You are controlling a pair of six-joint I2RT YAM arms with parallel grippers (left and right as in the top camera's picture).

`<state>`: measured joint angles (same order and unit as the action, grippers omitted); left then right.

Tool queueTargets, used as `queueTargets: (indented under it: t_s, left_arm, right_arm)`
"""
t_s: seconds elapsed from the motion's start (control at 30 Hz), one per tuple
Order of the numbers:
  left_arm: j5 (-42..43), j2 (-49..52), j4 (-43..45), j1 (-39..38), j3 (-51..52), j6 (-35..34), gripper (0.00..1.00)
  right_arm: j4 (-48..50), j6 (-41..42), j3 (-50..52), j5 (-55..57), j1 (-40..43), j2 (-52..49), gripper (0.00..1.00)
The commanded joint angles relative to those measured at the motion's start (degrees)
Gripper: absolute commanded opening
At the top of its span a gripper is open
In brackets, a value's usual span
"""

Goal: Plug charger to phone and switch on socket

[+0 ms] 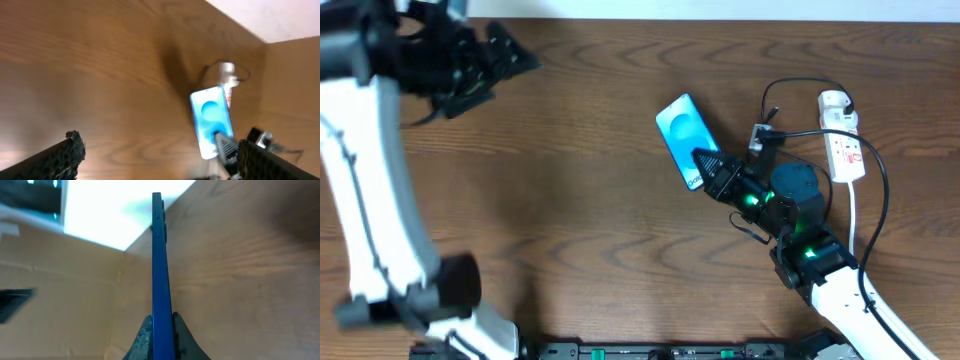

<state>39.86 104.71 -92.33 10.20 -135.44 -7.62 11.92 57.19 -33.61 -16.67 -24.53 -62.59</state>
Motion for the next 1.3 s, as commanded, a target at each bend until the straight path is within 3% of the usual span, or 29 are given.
queueTargets:
  t_s: [0.0,0.2,0.33,0.4,0.47,0.7,0.83,0.93,1.13,1.27]
  left_arm:
    - [-9.7,-9.1,-4.4,-0.6,5.0,5.4,0.98]
    - [-9.7,-24.2,-0.5,-0.6,17.7,5.9,0.98]
    - [-9.7,-34.3,6.7,-0.6,33.6,4.3,0.98]
    - [-8.7,-43.1,17.4,-0.6,52.0,-1.8,0.98]
    - [-5.4,-46.9,24.4,-0.6,62.3,-8.4,0.98]
    - [9.3,-49.2,48.4,-0.6,86.3,-28.9,0.98]
    - [12.1,-46.8,58.5,-0.6,93.7,-37.2,0.98]
    - [12.2,-44.4,60.4,-0.8,95.3,-40.9,0.98]
    - [12.2,-40.8,63.5,-4.6,95.3,-42.8,0.96]
    - [12.0,-39.1,72.3,-8.4,95.3,-45.2,0.92]
  right_arm:
    - [-0.2,-3.7,-0.7,-3.4,0.5,0.8,0.01]
    - [-0.2,-4.1,-0.7,-3.2,0.5,0.7,0.01]
    - [-0.2,-4.1,-0.7,-3.2,0.5,0.7,0.01]
    - [-0.2,-4.1,-0.7,-3.2,0.5,0.7,0.01]
    - [-0.2,-4.1,-0.7,-3.1,0.5,0.7,0.01]
    - [-0.2,-4.1,-0.7,-2.8,0.5,-0.1,0.01]
    - [-0.2,0.7,-0.7,-2.8,0.5,-1.5,0.01]
    - [-0.3,7.4,-0.7,-3.0,0.5,-3.2,0.01]
    - [-0.1,23.6,-0.7,-3.9,0.4,-8.8,0.01]
    - [1.8,33.5,-0.7,-8.6,0.3,-13.5,0.01]
